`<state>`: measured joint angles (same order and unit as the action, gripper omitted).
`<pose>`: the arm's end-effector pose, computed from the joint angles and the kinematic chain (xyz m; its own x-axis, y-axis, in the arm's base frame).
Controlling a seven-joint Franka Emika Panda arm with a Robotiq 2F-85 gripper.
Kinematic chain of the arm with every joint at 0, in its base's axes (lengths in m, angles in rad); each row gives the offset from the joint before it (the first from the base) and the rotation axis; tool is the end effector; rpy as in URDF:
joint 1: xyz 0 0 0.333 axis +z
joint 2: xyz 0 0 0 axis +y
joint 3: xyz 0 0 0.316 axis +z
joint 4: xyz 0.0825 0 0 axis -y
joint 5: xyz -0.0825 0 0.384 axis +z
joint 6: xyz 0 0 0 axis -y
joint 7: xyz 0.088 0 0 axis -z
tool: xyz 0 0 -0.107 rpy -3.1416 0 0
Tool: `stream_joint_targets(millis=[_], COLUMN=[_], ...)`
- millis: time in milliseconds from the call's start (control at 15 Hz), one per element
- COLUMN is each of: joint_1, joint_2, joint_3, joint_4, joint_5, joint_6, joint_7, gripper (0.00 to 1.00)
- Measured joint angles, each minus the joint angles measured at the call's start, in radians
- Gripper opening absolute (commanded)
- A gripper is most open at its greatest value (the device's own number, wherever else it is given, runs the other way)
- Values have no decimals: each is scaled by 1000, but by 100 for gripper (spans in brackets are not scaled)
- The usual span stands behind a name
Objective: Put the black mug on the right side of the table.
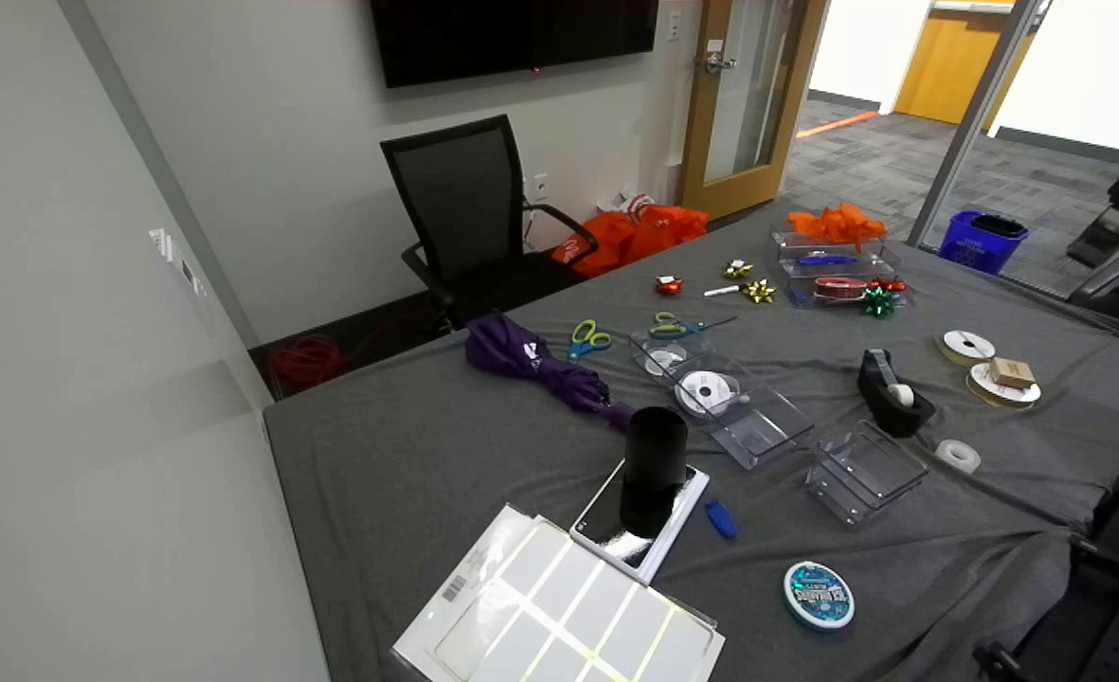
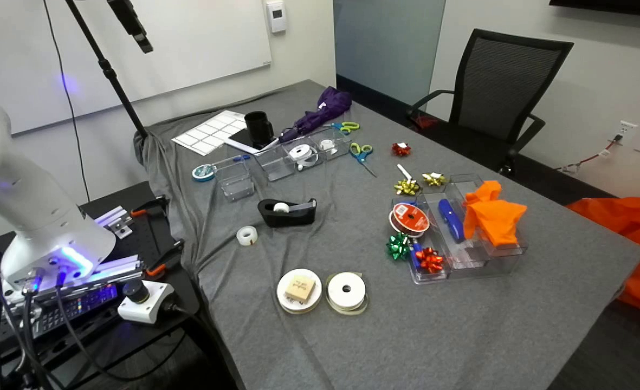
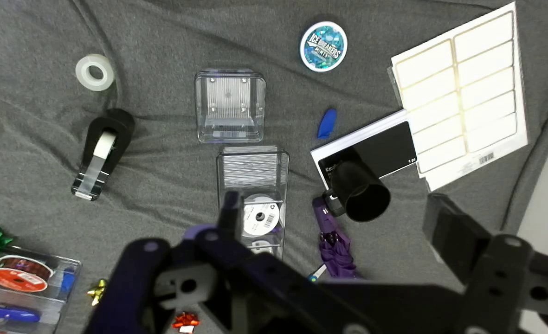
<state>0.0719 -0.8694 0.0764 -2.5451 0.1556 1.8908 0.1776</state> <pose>0.3063 0.0620 0.5554 0.9772 -0.0943 0.1904 -0.0697 -0.9888 -0.1319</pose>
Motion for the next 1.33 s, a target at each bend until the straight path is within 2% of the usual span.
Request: stream_joint_targets(millis=[333,467,867,1067,1333], joint_1=[0,0,-38,-79,-112], joint_2=[0,1,88,185,337], joint_3=[0,5,104,140,155], joint_4=[0,4,60,102,165], joint_5=[0,42,148,149,145], joint_6=[0,9,65,114,195], joint_7=[0,52,398,557,772], gripper=[100,100,100,100,100])
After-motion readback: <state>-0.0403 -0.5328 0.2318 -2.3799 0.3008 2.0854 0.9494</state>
